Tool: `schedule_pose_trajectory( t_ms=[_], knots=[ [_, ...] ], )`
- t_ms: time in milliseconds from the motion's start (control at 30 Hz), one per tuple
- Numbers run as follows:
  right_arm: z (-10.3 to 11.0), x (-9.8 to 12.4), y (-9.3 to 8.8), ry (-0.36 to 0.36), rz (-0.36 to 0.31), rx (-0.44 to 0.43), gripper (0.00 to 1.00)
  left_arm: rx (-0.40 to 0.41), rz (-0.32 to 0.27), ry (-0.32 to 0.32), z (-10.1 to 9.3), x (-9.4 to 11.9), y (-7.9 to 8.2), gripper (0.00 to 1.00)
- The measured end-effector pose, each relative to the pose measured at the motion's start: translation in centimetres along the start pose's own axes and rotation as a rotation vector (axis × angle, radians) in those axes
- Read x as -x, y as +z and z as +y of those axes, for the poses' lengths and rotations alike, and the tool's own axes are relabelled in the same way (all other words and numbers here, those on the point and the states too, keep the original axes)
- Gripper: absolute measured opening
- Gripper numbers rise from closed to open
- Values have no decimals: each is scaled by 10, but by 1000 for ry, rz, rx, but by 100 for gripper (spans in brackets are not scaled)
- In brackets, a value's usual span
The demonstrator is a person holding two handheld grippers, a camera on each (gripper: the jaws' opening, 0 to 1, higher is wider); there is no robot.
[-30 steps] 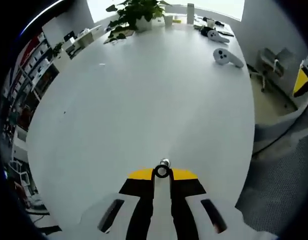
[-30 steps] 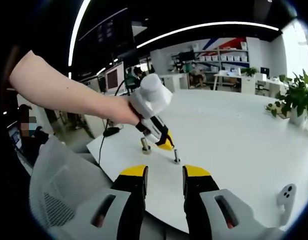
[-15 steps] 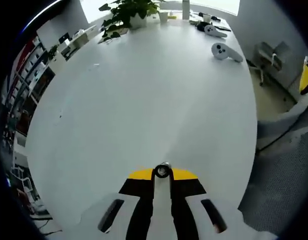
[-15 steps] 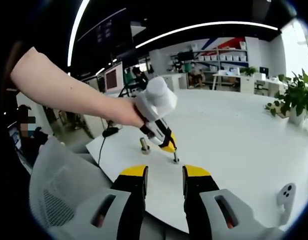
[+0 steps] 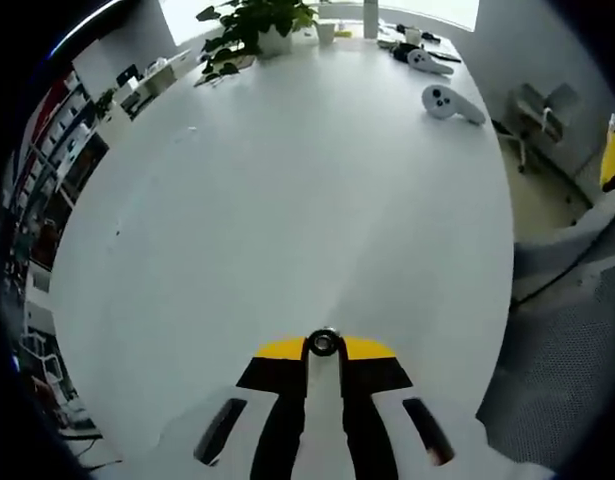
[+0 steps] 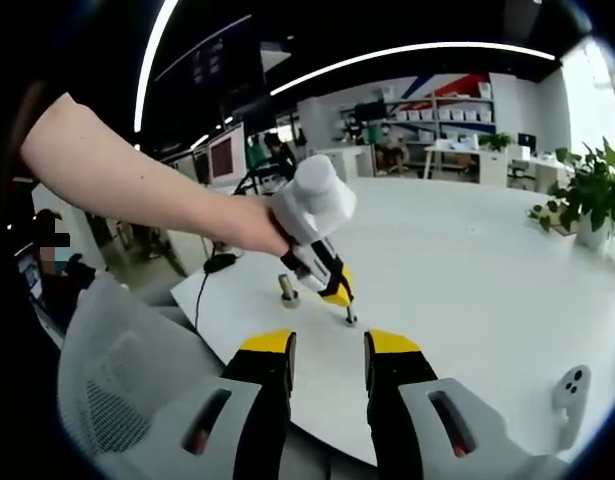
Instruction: Place the washer onto the threaded stud by aligning its center hole with the stud, sliding it down to the base, and recovering from edge contact or off-axis alignment until the washer reaches the visible bottom stop.
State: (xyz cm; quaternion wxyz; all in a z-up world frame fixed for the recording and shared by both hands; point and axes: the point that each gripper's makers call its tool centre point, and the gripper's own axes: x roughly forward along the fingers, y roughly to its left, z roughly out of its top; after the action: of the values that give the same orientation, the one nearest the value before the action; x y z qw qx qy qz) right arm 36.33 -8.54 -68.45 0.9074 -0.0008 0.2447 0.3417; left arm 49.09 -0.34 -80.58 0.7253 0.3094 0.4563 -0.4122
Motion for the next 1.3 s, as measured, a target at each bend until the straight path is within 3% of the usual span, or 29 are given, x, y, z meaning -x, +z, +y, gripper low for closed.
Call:
schedule_pose_trajectory(
  t_ms=[400,533,633,767,867,1000,1100,1167,1300],
  knots=[
    [-2,-1,-2,-7,9,-4,29,37,-61,42,0,21,3,13],
    [2,-1,-2,3,13,5,29,129,-120,66,4,36,3,15],
    [4,-3,-2,13,16,23,29,149,-150,82,6,49,0,15],
    [7,-2,6,23,-29,57,30,248,-226,124,9,71,-6,16],
    [10,-3,4,40,-18,56,30,359,-275,124,9,79,-17,16],
    [14,-4,2,52,-5,65,30,370,-281,150,4,89,-35,17],
    [15,-4,3,55,-10,76,29,440,-368,212,11,105,-41,16],
    [14,-4,2,53,-9,71,29,504,-410,220,11,112,-50,16],
    [16,-6,0,61,4,74,30,513,-407,230,2,118,-71,17]
  ],
)
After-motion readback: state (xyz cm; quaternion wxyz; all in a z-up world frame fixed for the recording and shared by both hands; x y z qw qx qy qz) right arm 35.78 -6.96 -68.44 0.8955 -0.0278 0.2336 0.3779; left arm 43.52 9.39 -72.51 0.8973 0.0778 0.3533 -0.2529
